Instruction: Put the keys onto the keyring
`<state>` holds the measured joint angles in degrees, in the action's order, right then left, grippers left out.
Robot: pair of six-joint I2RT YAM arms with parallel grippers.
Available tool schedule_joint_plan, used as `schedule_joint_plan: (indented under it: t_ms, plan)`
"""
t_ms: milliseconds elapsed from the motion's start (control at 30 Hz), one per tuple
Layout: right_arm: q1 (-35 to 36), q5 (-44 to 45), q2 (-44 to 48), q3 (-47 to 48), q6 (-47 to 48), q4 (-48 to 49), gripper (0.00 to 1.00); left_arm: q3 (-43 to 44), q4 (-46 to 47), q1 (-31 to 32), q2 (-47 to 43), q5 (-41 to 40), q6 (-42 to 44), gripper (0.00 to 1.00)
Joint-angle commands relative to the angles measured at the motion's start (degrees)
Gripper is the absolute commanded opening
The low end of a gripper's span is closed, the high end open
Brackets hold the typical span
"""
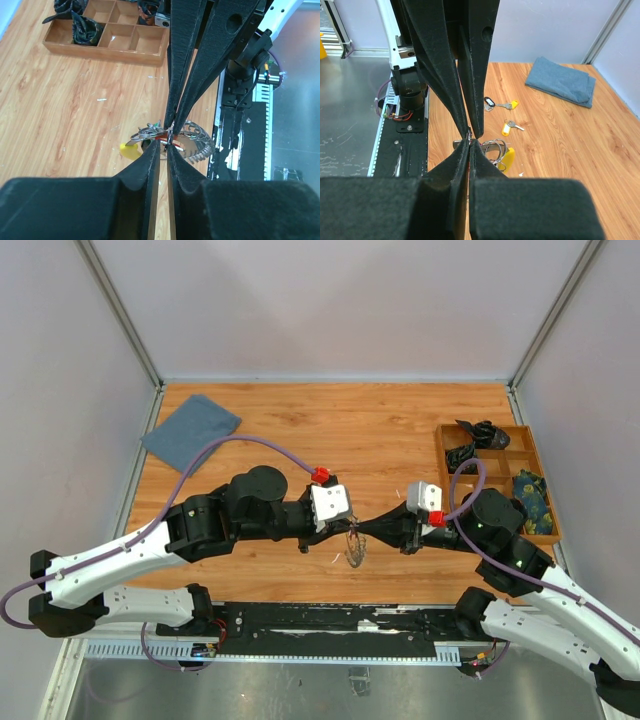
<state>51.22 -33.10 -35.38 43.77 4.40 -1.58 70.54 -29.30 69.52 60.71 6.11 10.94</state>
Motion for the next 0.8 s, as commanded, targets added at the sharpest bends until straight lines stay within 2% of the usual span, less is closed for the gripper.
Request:
schedule_joint_plan:
  t_ms: [0,200,433,767]
  plan:
    - [0.81,-0.68,0.83,2.2,-0.27,1.84,0.0,1.24,0.22,0.27,0.11,0.0,0.34,0.16]
    - [0.81,-0.57,1.01,2.16,-0.27,1.82,0.0,1.2,0.06,0.32,0.07,-0.27,0.4,0.16]
    - [0.8,-0.56,1.0,2.36,-0.44,1.82,0.0,1.23,0.03,0.29,-0.02,-0.39,0.38,0.01]
    - [0.81,0.43,1.1,2.84,-2.98,3.6,0.0,0.41,1.87,0.27,-0.88,-1.59,-0.29,0.01]
